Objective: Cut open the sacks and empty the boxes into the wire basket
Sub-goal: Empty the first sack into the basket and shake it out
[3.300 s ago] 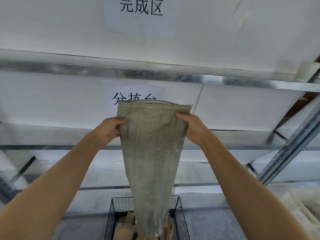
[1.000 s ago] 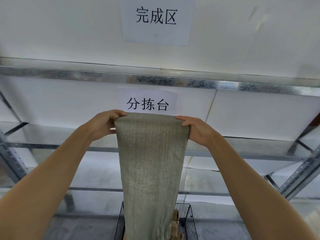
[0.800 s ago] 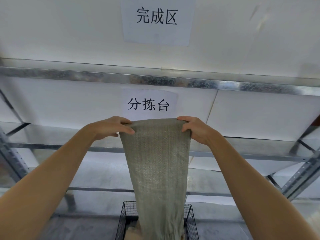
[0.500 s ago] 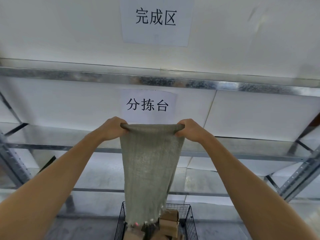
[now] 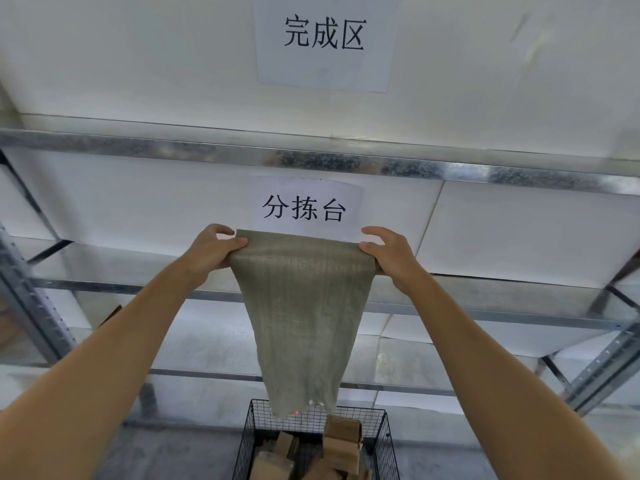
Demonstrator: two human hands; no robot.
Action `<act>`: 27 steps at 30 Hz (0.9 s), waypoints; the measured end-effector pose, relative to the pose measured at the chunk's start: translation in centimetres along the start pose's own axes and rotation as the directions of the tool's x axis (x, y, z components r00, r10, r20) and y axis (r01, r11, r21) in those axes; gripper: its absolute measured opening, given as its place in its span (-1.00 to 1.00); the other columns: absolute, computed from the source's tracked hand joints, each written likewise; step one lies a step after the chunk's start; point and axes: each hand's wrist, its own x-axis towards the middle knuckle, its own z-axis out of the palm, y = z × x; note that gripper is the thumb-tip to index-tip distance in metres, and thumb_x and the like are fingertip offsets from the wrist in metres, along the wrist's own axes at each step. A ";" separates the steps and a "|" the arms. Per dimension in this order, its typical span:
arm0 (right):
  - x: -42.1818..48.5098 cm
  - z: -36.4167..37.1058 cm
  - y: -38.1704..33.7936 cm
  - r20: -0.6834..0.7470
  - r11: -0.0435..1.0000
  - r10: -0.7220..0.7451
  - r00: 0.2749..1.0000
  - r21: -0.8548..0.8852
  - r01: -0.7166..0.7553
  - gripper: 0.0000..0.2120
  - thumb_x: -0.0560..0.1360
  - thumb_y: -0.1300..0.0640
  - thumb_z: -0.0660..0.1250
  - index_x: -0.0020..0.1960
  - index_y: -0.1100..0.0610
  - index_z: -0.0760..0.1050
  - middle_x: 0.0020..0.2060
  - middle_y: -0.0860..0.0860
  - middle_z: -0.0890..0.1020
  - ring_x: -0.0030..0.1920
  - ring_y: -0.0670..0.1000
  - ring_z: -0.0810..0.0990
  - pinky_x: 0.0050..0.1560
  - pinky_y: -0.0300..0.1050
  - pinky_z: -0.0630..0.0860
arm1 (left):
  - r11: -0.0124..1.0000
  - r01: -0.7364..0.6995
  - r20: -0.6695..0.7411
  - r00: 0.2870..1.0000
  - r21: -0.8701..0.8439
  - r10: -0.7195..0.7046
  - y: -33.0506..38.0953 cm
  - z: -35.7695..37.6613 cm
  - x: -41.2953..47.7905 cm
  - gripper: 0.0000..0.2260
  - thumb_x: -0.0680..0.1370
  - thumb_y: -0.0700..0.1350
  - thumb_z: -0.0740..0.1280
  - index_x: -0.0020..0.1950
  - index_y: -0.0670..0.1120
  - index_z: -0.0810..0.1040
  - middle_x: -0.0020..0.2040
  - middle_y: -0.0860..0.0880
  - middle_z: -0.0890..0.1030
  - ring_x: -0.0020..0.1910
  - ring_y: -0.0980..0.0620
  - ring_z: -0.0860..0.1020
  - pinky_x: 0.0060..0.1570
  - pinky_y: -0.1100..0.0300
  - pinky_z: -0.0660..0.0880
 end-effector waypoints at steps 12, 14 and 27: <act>-0.1 0.0 -1.5 0.323 0.949 0.158 0.933 0.211 -0.234 -0.73 0.53 0.34 0.20 0.20 0.25 0.50 0.07 0.13 0.51 0.02 0.07 0.49 0.03 -0.07 0.53 | 0.999 -0.007 -0.012 1.000 -0.035 0.007 0.8 -1.1 0.0 -0.82 0.62 -0.32 0.08 0.04 -0.06 0.36 -0.14 -0.12 0.37 -0.26 0.02 0.33 -0.29 0.19 0.35; -0.3 0.0 -1.5 0.367 0.968 0.157 0.917 0.127 -0.217 -0.65 0.51 0.38 0.24 0.29 0.26 0.44 0.14 0.14 0.50 0.09 0.08 0.49 0.11 -0.05 0.52 | 0.999 -0.016 0.028 0.999 -0.030 0.017 0.8 -1.3 -0.2 -0.77 0.61 -0.33 0.07 -0.09 -0.06 0.40 -0.13 -0.12 0.37 -0.26 0.01 0.32 -0.30 0.19 0.34; -0.2 0.7 -0.2 0.218 0.882 0.000 0.976 -0.459 0.103 -0.87 0.41 0.24 0.41 -0.06 0.25 0.55 -0.18 0.09 0.56 -0.16 0.04 0.48 -0.18 -0.13 0.39 | 0.721 -0.278 0.331 0.941 0.635 0.072 0.2 0.2 -1.4 -0.82 0.49 -0.16 0.39 0.05 -0.17 0.54 0.00 -0.08 0.56 0.02 -0.07 0.50 -0.06 0.15 0.38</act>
